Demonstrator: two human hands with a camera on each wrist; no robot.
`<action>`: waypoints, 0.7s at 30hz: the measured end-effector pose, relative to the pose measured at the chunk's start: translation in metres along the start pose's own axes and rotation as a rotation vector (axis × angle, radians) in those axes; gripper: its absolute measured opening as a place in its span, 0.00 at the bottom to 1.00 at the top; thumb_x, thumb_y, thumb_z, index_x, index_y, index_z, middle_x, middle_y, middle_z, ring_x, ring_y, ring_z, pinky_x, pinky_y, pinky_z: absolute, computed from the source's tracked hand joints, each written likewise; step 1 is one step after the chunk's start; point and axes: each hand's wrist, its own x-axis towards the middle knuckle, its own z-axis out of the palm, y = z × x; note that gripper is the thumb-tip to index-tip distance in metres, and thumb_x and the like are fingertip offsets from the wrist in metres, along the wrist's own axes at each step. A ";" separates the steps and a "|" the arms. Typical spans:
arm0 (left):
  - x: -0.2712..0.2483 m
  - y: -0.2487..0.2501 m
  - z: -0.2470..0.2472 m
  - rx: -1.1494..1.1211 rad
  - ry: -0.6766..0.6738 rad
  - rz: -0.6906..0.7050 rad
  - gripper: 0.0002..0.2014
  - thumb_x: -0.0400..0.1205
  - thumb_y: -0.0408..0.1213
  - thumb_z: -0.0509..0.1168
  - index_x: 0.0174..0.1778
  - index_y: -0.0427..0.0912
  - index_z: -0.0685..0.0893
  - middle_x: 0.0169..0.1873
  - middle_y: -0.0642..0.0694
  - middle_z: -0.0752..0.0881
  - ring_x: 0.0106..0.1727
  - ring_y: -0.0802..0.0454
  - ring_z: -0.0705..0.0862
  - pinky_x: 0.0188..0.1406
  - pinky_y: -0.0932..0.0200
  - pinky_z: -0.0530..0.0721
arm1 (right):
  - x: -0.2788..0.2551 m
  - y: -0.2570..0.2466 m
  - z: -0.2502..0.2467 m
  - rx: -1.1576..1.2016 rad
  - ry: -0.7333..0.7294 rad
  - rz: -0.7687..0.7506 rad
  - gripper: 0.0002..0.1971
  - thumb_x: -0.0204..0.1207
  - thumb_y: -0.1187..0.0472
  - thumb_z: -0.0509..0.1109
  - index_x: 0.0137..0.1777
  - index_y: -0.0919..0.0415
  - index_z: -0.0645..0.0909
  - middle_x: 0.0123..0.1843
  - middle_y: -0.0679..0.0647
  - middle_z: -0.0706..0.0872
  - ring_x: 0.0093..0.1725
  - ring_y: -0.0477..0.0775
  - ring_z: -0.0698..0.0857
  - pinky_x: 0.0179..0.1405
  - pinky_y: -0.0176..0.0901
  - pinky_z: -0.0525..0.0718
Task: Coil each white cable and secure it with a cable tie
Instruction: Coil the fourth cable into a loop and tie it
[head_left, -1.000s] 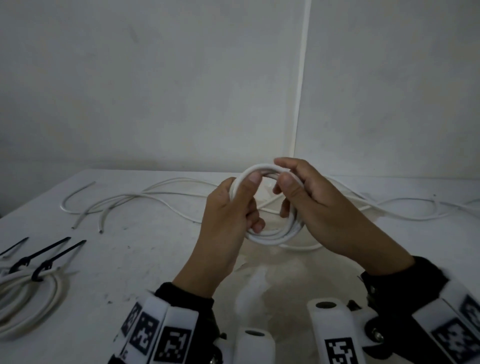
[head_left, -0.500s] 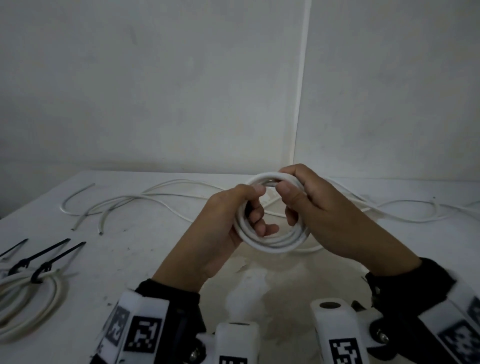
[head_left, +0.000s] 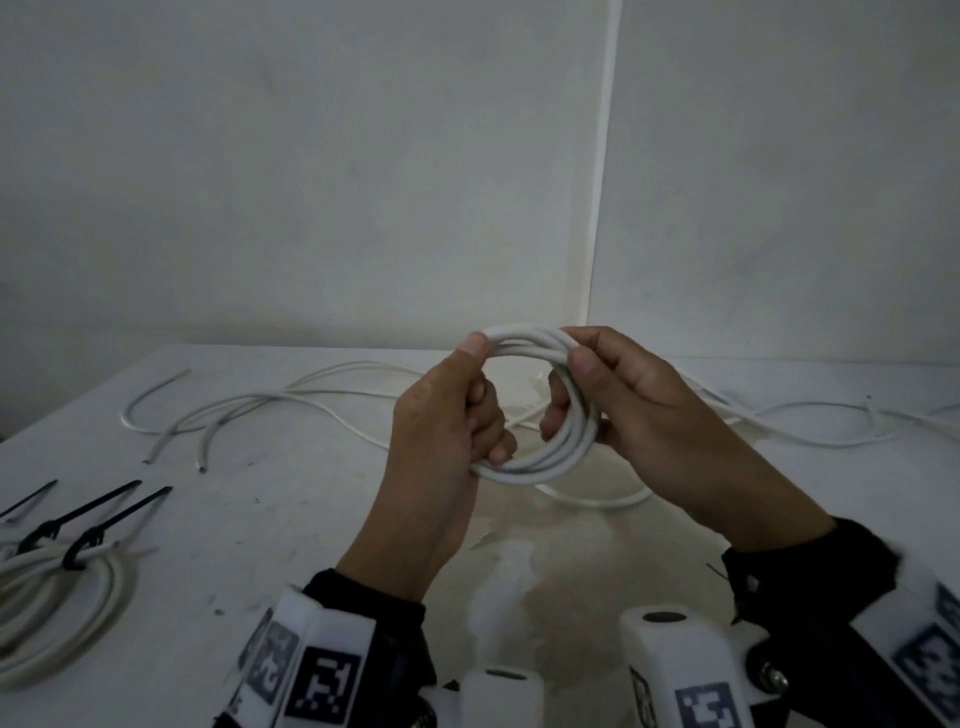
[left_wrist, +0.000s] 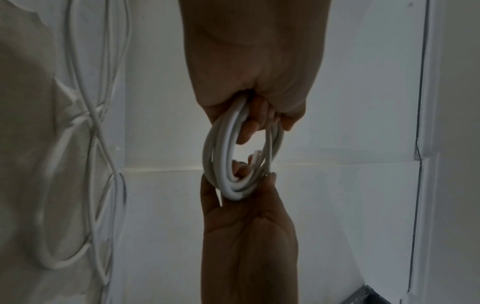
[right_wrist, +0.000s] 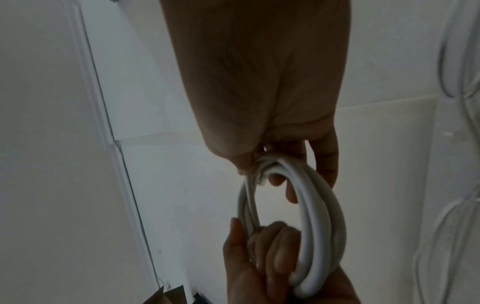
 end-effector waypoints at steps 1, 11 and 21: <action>0.001 -0.001 -0.001 -0.002 -0.009 -0.004 0.18 0.83 0.41 0.56 0.26 0.42 0.65 0.13 0.53 0.61 0.13 0.59 0.59 0.14 0.67 0.67 | 0.000 0.001 0.001 0.011 0.014 -0.006 0.10 0.75 0.51 0.56 0.50 0.49 0.77 0.33 0.45 0.79 0.33 0.43 0.83 0.38 0.37 0.83; 0.005 0.012 -0.015 0.089 -0.232 -0.223 0.21 0.80 0.37 0.49 0.22 0.38 0.76 0.15 0.47 0.70 0.14 0.55 0.69 0.27 0.59 0.82 | -0.001 0.002 0.001 -0.258 0.011 -0.137 0.11 0.77 0.51 0.52 0.51 0.45 0.76 0.31 0.43 0.76 0.29 0.40 0.78 0.33 0.36 0.79; -0.019 0.020 0.001 0.131 -0.164 -0.201 0.18 0.78 0.43 0.59 0.23 0.44 0.64 0.14 0.54 0.60 0.12 0.59 0.57 0.16 0.66 0.64 | -0.018 -0.018 -0.001 -0.317 -0.058 -0.143 0.10 0.79 0.57 0.53 0.53 0.57 0.74 0.32 0.49 0.77 0.28 0.38 0.79 0.31 0.26 0.74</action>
